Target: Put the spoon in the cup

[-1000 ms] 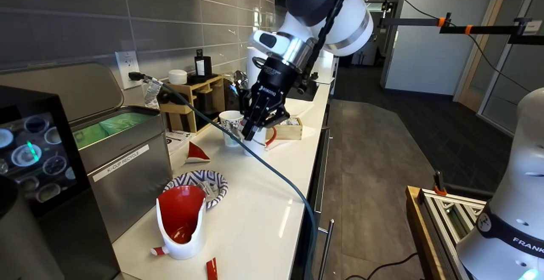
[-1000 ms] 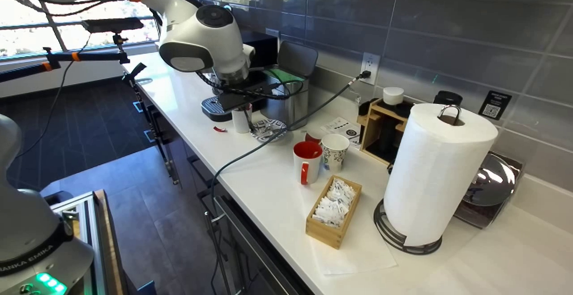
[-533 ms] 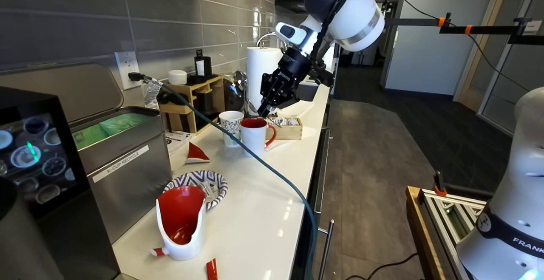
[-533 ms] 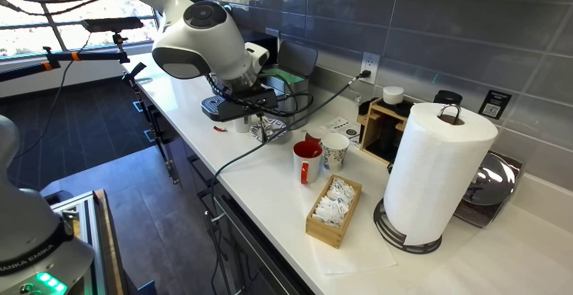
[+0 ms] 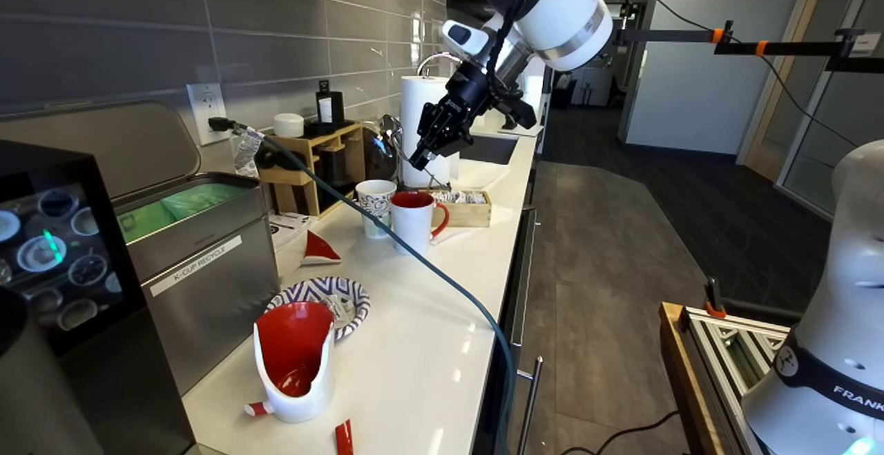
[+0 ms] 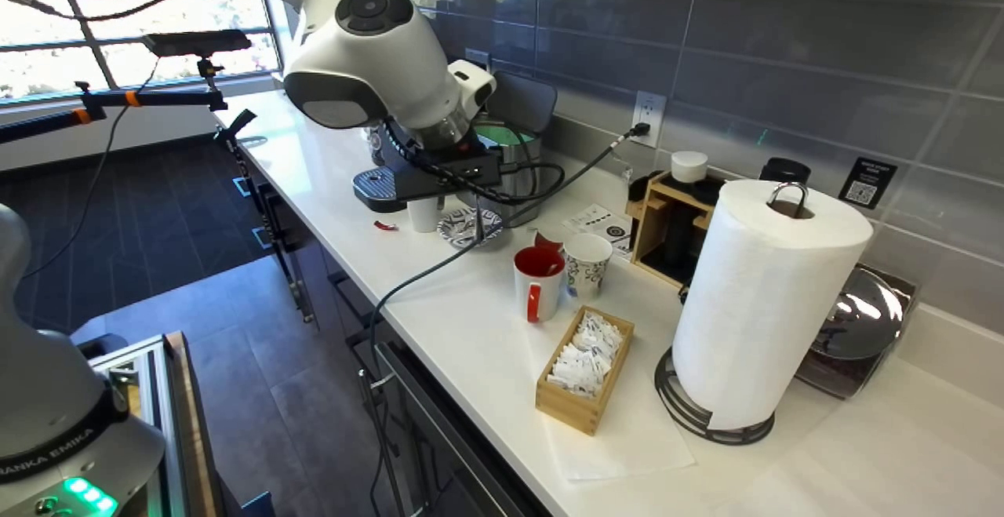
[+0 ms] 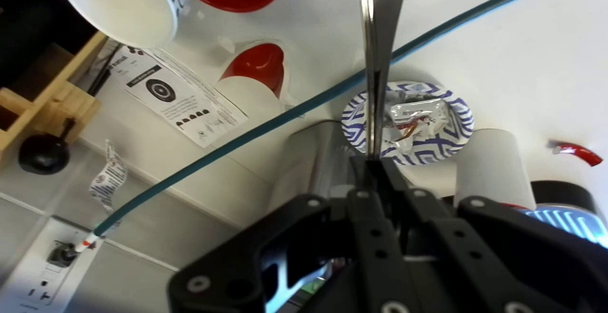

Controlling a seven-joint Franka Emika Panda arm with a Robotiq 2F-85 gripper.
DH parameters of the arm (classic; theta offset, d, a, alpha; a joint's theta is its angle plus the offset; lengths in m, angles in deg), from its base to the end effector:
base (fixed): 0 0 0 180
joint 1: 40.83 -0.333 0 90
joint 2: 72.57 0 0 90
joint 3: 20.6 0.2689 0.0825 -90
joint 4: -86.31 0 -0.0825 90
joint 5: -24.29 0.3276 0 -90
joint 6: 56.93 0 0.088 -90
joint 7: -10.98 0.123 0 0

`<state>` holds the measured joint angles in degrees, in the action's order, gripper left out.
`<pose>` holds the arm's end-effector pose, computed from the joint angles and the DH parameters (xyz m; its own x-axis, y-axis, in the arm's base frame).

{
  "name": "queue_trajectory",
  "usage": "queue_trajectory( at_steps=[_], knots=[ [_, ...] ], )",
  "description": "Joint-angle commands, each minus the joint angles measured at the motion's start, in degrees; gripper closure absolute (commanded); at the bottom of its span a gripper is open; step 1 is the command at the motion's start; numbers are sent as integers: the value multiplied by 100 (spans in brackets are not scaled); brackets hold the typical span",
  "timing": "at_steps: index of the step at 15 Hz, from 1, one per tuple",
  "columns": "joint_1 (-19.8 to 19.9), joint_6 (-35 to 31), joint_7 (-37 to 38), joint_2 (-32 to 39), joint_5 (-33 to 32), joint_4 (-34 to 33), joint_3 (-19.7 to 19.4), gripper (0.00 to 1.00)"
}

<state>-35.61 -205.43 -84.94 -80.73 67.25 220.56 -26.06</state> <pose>0.4736 -0.0973 0.4017 0.4567 0.7086 0.5379 0.7197 -0.6497 0.2449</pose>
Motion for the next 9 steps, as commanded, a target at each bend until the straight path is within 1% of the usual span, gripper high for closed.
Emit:
queue_trajectory(
  at_steps=[1, 3, 5, 9],
  knots=[
    [-48, -23, 641, 407, 42, -453, -177, 98],
    [-59, -55, 858, 590, 127, -619, -195, 98],
    [-70, 142, 838, 757, 442, -844, -194, 98],
    [37, 88, 855, 1198, 888, -1263, -188, 98]
  ],
)
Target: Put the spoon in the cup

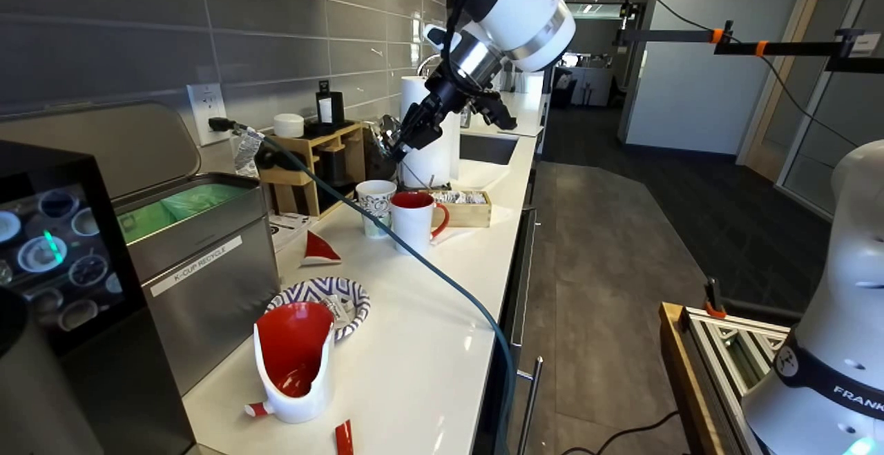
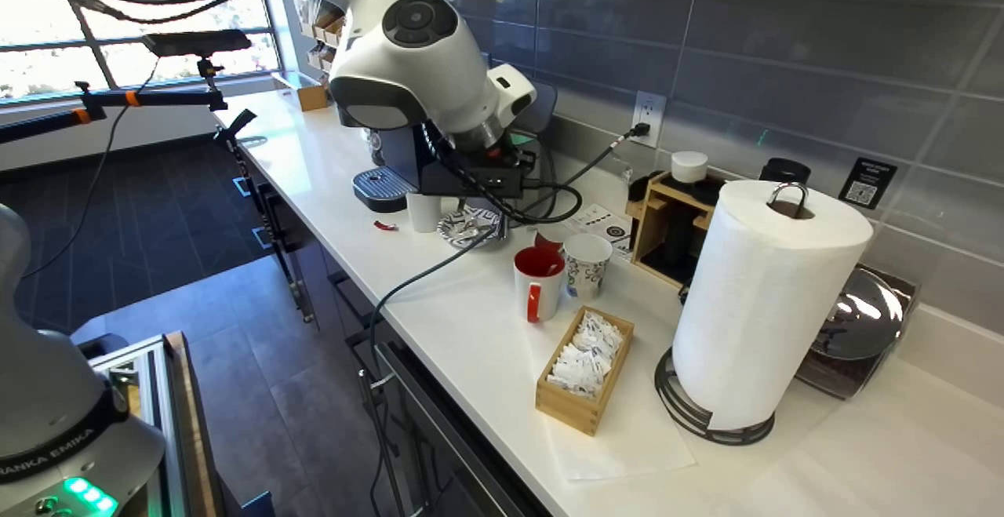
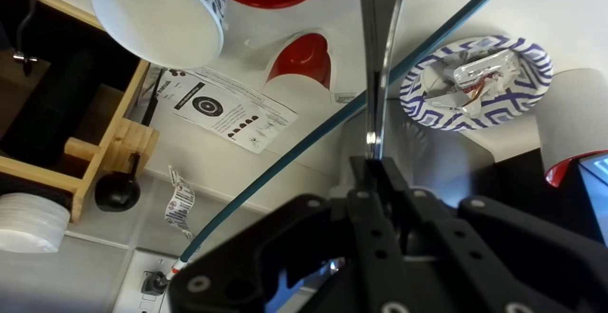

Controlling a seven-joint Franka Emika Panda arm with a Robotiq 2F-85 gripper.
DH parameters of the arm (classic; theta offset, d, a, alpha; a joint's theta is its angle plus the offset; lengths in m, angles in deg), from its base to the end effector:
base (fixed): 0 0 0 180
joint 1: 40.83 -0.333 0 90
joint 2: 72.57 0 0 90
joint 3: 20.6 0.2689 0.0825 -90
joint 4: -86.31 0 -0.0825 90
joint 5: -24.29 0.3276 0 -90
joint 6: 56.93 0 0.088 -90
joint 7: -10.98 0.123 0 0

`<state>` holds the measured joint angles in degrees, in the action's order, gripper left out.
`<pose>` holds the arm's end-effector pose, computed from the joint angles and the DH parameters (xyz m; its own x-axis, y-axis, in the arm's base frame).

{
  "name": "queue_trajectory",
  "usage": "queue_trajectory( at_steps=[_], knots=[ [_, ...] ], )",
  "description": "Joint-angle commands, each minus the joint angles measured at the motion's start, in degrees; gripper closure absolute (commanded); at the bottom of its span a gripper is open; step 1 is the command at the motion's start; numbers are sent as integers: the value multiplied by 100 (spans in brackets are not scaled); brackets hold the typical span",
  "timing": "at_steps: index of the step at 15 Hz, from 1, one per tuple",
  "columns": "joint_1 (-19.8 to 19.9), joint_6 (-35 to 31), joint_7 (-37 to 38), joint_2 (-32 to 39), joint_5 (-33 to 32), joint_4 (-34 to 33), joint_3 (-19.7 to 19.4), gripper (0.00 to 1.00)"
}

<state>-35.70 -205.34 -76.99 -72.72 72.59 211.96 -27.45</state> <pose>0.5103 -0.1163 0.3971 0.5833 0.5326 0.6132 0.5868 -0.7984 0.1353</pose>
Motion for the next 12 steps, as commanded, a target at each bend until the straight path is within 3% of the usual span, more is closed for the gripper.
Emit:
queue_trajectory(
  at_steps=[1, 5, 7, 8, 10, 11, 12],
  knots=[
    [78, 37, 39, 501, 454, -495, -62, 98],
    [238, 54, -136, 903, 896, -837, -139, 98],
    [207, 0, 6, 734, 639, -658, -133, 98],
    [231, 0, 7, 804, 636, -698, -148, 92],
    [229, 0, 5, 810, 636, -702, -144, 92],
    [219, 0, 5, 796, 636, -702, -137, 98],
    [282, 162, -170, 850, 898, -789, -122, 98]
  ],
)
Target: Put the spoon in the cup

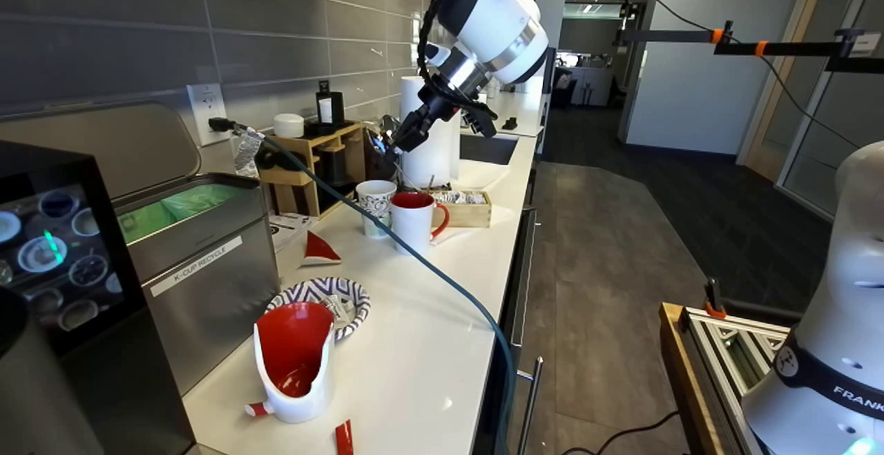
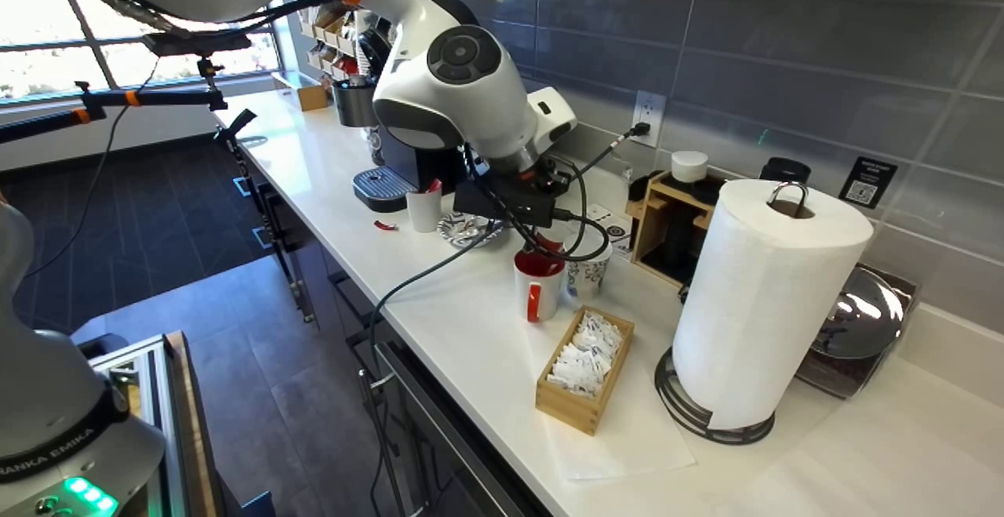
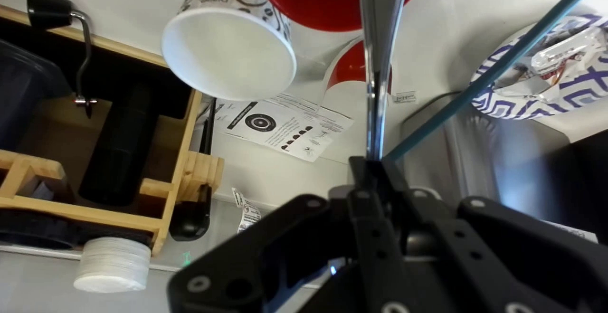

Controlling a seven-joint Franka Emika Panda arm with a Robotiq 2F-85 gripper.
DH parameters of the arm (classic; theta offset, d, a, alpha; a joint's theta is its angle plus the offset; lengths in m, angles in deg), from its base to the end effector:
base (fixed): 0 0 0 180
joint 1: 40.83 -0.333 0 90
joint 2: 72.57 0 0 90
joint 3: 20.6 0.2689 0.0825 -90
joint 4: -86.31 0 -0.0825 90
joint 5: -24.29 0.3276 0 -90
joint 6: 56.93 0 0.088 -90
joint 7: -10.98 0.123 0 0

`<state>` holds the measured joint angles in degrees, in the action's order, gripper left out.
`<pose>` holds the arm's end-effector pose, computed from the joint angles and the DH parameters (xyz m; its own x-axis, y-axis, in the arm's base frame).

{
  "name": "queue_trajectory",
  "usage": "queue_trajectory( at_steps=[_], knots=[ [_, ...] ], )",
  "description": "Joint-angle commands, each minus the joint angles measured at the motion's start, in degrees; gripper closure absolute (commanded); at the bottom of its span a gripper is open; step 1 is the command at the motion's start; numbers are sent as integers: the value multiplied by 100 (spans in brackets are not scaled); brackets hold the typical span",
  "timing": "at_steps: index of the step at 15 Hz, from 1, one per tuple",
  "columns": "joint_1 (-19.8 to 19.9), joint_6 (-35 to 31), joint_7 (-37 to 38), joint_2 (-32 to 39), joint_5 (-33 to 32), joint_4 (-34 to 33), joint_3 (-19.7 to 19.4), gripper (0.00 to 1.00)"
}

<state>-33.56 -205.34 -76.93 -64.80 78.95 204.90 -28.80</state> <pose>0.5339 -0.1550 0.3769 0.6403 0.4101 0.6495 0.4812 -0.8732 0.0770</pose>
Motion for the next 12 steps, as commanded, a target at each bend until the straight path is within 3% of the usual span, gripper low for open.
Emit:
queue_trajectory(
  at_steps=[1, 5, 12],
  knots=[
    [107, 285, -204, 91, 360, -124, 6, 98],
    [243, 521, -378, 292, 931, -255, 3, 98],
    [450, 275, -499, 616, 1218, -393, 100, 98]
  ],
)
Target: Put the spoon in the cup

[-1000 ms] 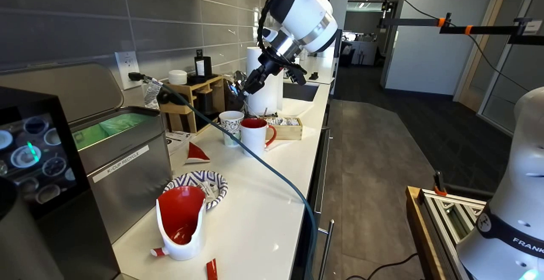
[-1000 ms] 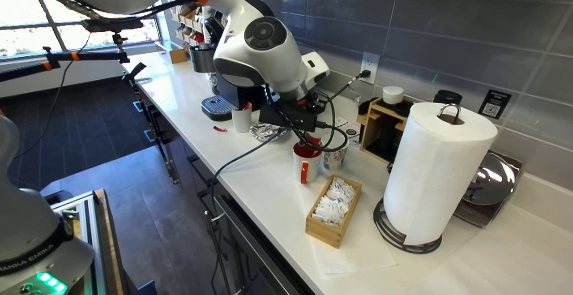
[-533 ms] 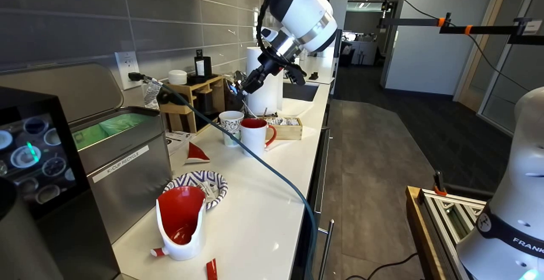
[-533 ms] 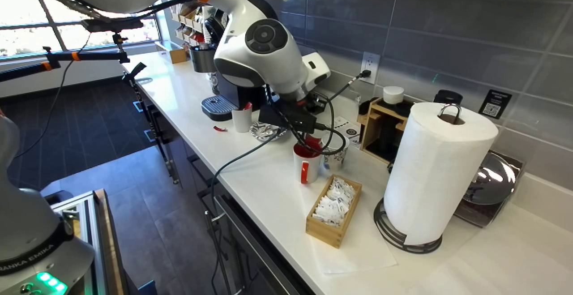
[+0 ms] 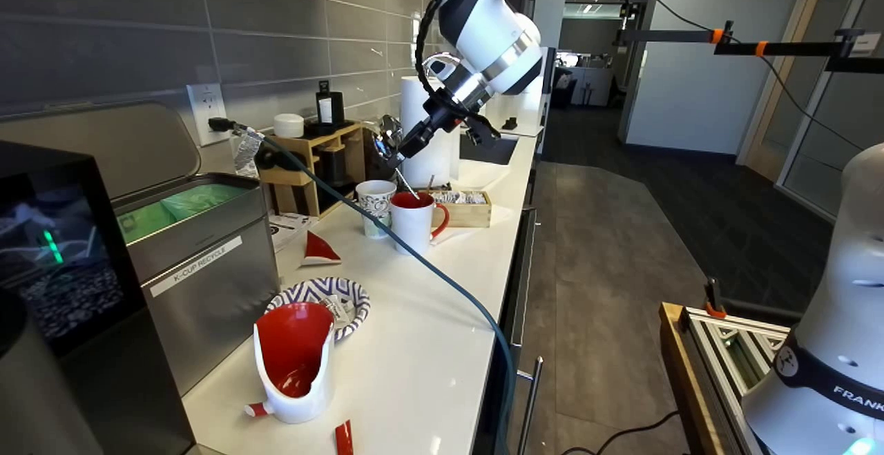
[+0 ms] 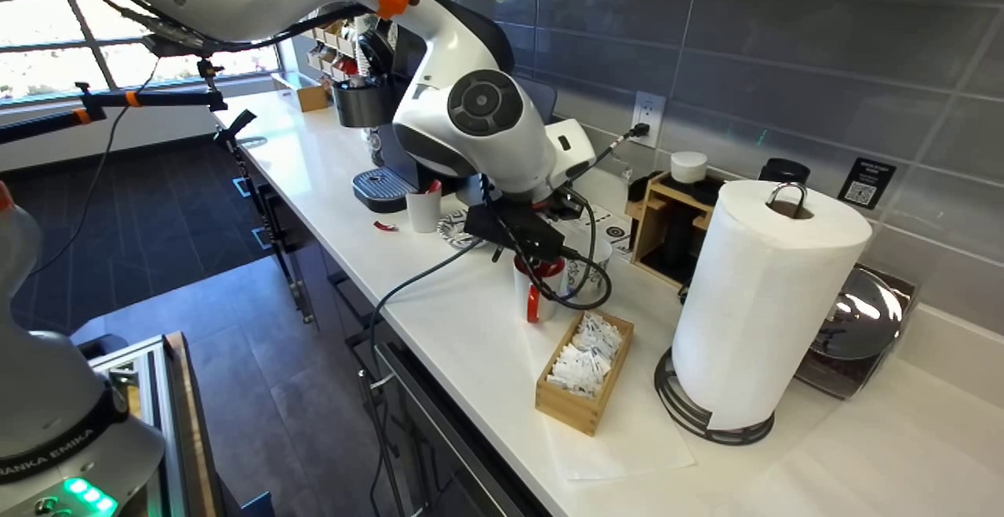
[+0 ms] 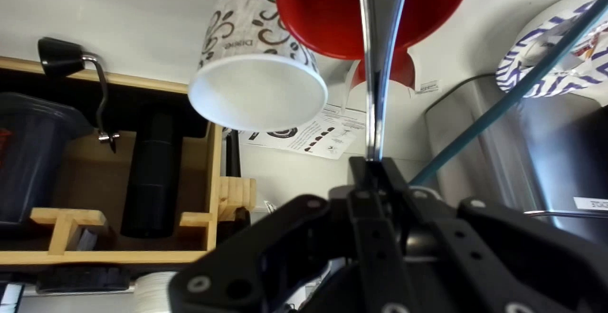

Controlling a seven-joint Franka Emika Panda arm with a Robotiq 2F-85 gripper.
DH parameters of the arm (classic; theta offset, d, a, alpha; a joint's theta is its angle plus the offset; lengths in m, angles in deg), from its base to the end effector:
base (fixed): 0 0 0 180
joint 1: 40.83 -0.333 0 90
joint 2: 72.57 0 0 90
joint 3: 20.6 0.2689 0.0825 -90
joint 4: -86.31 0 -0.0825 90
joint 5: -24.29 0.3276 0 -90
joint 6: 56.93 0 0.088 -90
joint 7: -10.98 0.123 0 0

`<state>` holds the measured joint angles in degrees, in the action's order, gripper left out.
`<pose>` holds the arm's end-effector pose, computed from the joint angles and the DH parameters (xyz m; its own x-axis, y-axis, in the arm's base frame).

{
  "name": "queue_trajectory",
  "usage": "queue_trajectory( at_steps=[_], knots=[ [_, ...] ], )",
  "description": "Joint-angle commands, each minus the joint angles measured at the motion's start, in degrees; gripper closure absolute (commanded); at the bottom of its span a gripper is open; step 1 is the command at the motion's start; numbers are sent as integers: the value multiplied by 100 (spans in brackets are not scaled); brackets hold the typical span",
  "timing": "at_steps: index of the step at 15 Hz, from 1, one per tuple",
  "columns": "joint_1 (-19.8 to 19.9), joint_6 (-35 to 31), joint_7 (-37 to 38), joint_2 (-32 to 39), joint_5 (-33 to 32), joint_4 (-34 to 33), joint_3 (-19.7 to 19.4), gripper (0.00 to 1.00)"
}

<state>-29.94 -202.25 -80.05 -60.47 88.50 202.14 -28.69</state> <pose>0.5353 -0.1839 0.3514 0.6623 0.2701 0.6989 0.4060 -0.9133 -0.0318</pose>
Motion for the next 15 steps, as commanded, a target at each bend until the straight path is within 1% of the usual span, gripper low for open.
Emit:
queue_trajectory(
  at_steps=[1, 10, 15],
  knots=[
    [86, -54, -204, 208, 266, -110, 101, 98],
    [181, -197, -229, 528, 240, -24, 120, 98],
    [264, -154, -205, 639, 208, -27, 132, 98]
  ],
)
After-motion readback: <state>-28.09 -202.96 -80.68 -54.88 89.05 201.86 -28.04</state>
